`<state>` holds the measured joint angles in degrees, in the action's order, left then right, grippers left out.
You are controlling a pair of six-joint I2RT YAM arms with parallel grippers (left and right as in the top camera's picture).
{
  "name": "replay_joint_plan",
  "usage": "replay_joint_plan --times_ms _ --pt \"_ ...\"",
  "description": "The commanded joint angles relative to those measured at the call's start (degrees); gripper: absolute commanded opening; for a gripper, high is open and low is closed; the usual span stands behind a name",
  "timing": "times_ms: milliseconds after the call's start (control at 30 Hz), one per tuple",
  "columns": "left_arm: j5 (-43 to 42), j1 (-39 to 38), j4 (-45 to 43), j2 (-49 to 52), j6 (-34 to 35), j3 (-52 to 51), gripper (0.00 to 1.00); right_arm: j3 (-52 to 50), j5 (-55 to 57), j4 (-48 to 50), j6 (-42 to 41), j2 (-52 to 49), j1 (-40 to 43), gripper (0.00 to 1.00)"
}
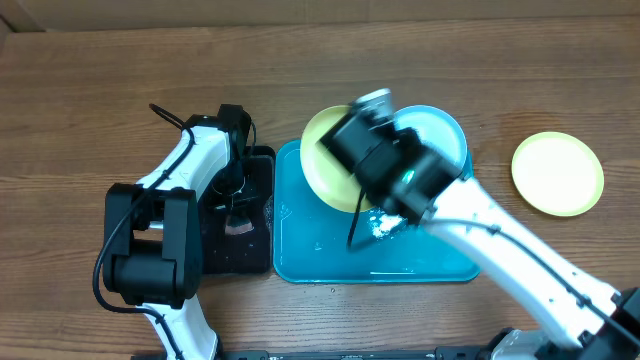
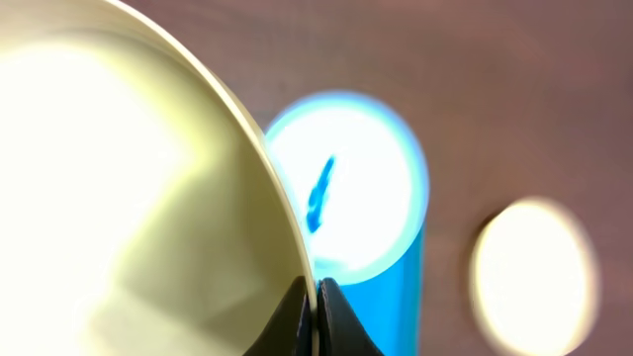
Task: Clean dirty plates on tray and stack at the side
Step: 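Lower the yellow plate onto the other yellow plate at the right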
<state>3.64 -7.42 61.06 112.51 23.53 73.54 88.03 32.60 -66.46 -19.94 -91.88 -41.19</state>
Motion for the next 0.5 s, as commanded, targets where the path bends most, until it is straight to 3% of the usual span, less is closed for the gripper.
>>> replay_joint_plan --times_ms 0,233,467 --pt "-1.81 -0.59 -0.26 -0.68 -1.29 -0.72 0.04 -2.73 -17.05 1.77 -9.94 -1.18 8.48 0.04" --pt "-1.81 -0.59 0.0 -0.66 -1.29 -0.72 0.04 -3.08 -22.75 2.64 -12.96 -1.4 26.8 0.04" --pt "-1.79 -0.59 0.02 -0.66 -1.31 -0.72 0.04 -3.45 -31.82 2.62 -12.87 -2.51 51.36 0.04"
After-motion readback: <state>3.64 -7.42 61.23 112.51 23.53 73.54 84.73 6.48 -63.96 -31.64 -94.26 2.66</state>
